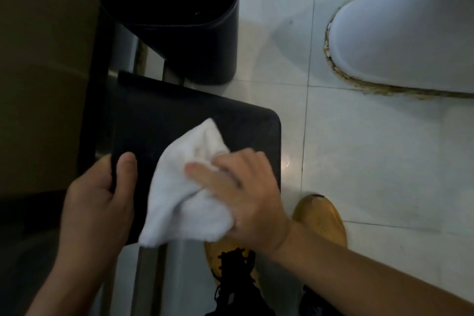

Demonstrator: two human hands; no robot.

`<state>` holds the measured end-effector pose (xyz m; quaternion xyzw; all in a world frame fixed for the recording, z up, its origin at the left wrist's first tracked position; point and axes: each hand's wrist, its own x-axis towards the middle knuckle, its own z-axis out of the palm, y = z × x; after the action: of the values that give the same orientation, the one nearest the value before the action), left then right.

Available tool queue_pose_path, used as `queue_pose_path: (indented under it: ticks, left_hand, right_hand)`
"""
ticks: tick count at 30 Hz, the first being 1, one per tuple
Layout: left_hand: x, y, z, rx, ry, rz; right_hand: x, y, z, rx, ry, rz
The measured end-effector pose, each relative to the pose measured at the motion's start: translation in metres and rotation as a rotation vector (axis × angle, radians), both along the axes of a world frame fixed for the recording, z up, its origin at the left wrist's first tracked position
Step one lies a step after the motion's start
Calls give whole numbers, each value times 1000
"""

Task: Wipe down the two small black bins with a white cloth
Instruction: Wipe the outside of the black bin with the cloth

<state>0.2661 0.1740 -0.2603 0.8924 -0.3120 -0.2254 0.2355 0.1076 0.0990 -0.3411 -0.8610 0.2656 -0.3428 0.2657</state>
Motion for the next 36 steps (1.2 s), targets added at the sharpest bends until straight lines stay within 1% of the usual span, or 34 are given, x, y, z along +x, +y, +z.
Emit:
queue_pose_path:
  ticks: [2,5,7,10,12,14,16,17,19,21,22,23,24,25,28,29,31,32,33,34,36]
  left_hand:
    - [5,4,-5,-6,21,11]
    - [11,3,-5,-32,-3,-42]
    - [9,3,-3,-46,56,-21]
    - [6,3,2,-49,193,32]
    - [5,2,4,-64,256,40]
    - [7,1,7,-83,362,67]
    - [9,0,8,-112,448,67]
    - [10,0,7,-132,458,53]
    - [10,-1,5,-155,442,45]
    - [11,0,2,-159,383,43]
    - [12,1,0,-164,350,38]
    - [12,1,0,-175,336,32]
    - [12,1,0,-186,338,32]
    - [12,2,0,-195,346,33]
    - [10,0,1,-226,375,60]
    - [10,-1,1,-234,378,64]
    - [9,0,0,-238,367,57]
    - [10,0,-1,-237,362,50]
    - [10,1,-1,-234,366,45]
    - [11,2,-2,-232,382,45]
    - [11,0,-1,-227,439,51]
  right_hand:
    - [6,2,-14,-139,51,26]
    - [4,-26,-24,-154,61,-85]
    - [-7,-61,-35,-81,153,-220]
    - [-30,-111,-42,107,297,-412]
    - [-40,-117,-37,165,270,-472]
    - [-44,-100,-19,250,144,-442]
    - [-42,-73,13,446,35,-411]
    - [-41,-62,32,571,0,-400]
    - [-38,-48,61,885,-108,-325]
    - [-38,-42,76,1279,-258,-139]
    - [-37,-42,78,1411,-284,-104]
    - [-34,-43,77,1493,-282,-94]
    - [-31,-46,71,1505,-254,-86]
    - [-28,-48,63,1442,-188,-99]
    - [-25,-52,39,1056,96,-211]
    - [-24,-51,35,944,156,-255]
    - [-24,-47,32,805,156,-327]
    - [-23,-43,34,758,138,-314]
    - [-23,-40,36,703,147,-252]
    - [-23,-37,36,630,198,-164]
    - [-25,-28,31,430,399,-19]
